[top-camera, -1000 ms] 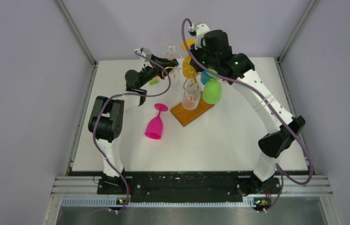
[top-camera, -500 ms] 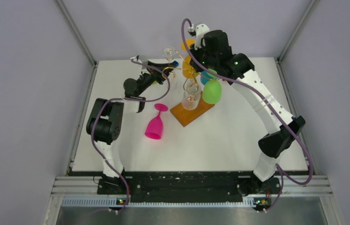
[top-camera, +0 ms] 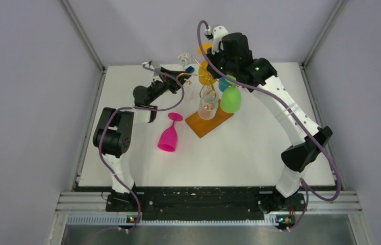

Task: Place the wine glass upside down on the wine glass rack
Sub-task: Turn the wine glass upside down at the wine rack.

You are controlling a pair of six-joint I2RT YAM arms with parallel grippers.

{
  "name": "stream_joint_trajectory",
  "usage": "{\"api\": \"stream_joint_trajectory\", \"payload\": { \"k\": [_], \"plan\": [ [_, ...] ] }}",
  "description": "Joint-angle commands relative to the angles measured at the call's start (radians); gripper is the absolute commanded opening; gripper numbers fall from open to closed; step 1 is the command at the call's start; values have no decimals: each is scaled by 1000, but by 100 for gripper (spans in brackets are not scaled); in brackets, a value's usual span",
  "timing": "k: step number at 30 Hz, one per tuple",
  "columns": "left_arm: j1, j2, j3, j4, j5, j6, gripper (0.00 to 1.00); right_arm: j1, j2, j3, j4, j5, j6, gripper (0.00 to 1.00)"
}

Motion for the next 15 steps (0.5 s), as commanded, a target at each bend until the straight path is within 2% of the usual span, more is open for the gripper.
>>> {"api": "stream_joint_trajectory", "payload": {
  "k": [1,5,13,15],
  "plan": [
    [4,-73,-2,127,54,0,0,7,10,23,-14,-17,-13,0],
    [2,-62,17,127,110,-14,0,8,9,22,-14,-15,-14,0],
    [1,-29,36,127,133,-44,1,8,11,22,-14,-14,-17,0],
    [1,-28,29,127,127,-45,17,8,10,22,-14,-13,-16,0]
  ]
}}
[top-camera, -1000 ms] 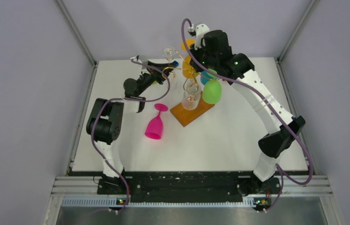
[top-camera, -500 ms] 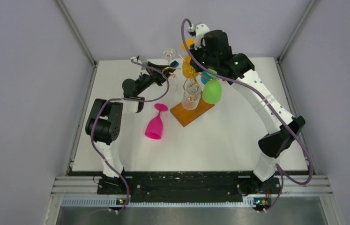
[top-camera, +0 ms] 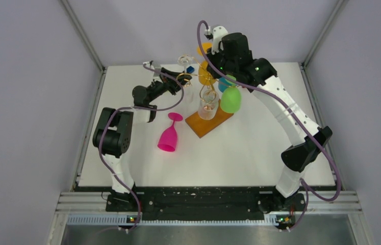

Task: Place the wine glass upside down on the wine glass rack
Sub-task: Turn the wine glass upside down at the wine rack, then pick up the wine glass at the center of the board.

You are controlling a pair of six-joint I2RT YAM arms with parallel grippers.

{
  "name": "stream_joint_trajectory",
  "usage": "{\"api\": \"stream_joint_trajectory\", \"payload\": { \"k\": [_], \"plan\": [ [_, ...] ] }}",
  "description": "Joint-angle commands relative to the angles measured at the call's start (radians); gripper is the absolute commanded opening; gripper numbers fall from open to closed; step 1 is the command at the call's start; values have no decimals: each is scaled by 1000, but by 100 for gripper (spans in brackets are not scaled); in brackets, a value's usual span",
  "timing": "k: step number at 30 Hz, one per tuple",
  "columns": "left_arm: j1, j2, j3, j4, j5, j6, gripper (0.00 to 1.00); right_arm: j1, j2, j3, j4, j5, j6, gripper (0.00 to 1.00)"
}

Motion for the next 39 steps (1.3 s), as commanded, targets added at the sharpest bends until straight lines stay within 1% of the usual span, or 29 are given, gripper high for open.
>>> {"api": "stream_joint_trajectory", "payload": {
  "k": [1,3,10,13,14,16,18,19,20,23,25,31,36,38,39],
  "plan": [
    [-1,-24,19,115,32,-16,25,7,11,23,-14,-13,-13,0],
    [-1,-33,7,115,20,-5,36,7,12,22,-13,-12,-12,0],
    [2,-70,-13,115,9,-5,57,7,15,21,-13,-12,-13,0],
    [3,-93,-30,116,3,-10,71,7,12,18,-13,-10,-13,0],
    [3,-101,-38,116,-1,-11,74,7,12,16,-14,-7,-12,0],
    [3,-120,-54,115,-6,-12,83,7,12,14,-13,-4,-12,0],
    [3,-138,-71,115,-12,-13,89,7,13,16,-14,-4,-12,0],
    [3,-148,-80,116,-13,-15,95,6,14,16,-14,-6,-13,0],
    [4,-160,-91,116,-13,-16,98,6,14,16,-14,-8,-12,0],
    [5,-201,-143,116,-23,-11,99,7,13,14,-13,-10,-12,0],
    [3,-232,-194,115,-62,-2,99,7,12,15,-14,-8,-12,0],
    [3,-362,-402,105,-226,53,99,7,9,10,-2,-1,-13,13],
    [-1,-502,-506,32,-285,29,99,7,-2,-3,10,7,-43,21],
    [-4,-561,-538,-35,-307,42,99,6,-11,-12,18,11,-46,23],
    [-6,-596,-551,-83,-323,56,99,7,-15,-22,27,10,-46,25]
  ]
}}
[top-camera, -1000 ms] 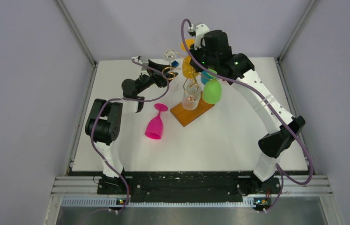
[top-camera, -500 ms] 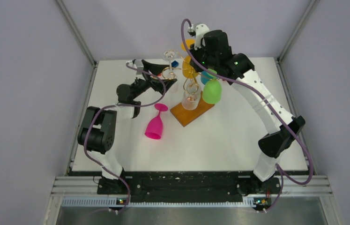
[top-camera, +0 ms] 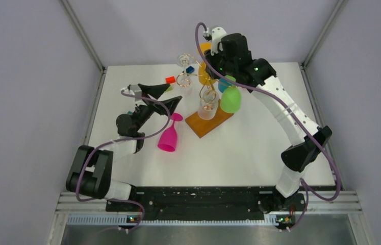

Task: Place the wine glass upside down on the wine glass rack
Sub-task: Pick up the wine glass at the center of the board.

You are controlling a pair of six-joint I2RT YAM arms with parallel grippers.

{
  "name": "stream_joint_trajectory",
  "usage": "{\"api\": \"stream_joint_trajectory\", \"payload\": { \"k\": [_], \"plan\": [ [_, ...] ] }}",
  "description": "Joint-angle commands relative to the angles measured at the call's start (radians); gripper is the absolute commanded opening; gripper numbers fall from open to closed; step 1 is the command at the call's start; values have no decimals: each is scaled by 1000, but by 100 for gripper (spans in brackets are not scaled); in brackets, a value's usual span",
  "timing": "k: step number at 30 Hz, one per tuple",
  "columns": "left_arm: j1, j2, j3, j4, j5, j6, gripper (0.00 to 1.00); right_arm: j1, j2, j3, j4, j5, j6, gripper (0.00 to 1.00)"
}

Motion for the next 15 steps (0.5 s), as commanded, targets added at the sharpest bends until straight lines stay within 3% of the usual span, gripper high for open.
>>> {"api": "stream_joint_trajectory", "payload": {
  "k": [1,8,15],
  "plan": [
    [-12,-154,-53,-119,-100,49,99,6,-20,-26,35,10,-19,27],
    [-97,-407,-29,-710,-357,189,99,7,-49,-54,101,-6,-24,40],
    [-108,-503,13,-1025,-458,222,96,8,-100,-81,162,6,-36,47]
  ]
}}
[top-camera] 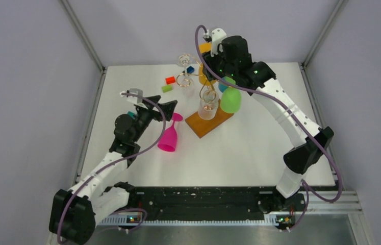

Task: Place the wine glass upside down on the wine glass rack
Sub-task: Pick up the wine glass at the center of the board.

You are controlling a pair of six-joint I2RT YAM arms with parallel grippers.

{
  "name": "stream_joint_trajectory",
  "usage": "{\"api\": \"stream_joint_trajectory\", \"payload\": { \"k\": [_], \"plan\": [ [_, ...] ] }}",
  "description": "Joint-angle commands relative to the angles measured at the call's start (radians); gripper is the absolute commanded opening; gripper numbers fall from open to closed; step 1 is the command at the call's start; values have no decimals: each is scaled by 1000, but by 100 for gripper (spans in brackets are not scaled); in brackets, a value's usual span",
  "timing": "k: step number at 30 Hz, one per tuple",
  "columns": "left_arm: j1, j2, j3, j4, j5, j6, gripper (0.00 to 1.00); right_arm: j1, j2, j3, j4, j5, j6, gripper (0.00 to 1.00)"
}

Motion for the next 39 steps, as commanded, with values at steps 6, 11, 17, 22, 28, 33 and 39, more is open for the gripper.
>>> {"api": "stream_joint_trajectory", "payload": {
  "k": [6,11,17,22,28,33,39],
  "plan": [
    [-5,42,126,-408,-141,57,89,7,-154,-46,173,25,-14,51],
    [-7,124,193,-536,-142,89,88,9,-251,-126,273,31,-8,53],
    [-44,255,297,-690,-163,140,85,10,-339,-205,343,48,-10,55],
    [-87,402,385,-814,-203,151,79,10,-374,-239,343,76,-23,55],
    [-115,557,488,-950,-286,127,74,9,-394,-265,343,92,-34,55],
    [-124,618,487,-938,-310,111,69,9,-401,-279,346,98,-42,55],
    [-148,697,512,-952,-390,140,63,10,-404,-288,348,99,-44,55]
  ]
}}
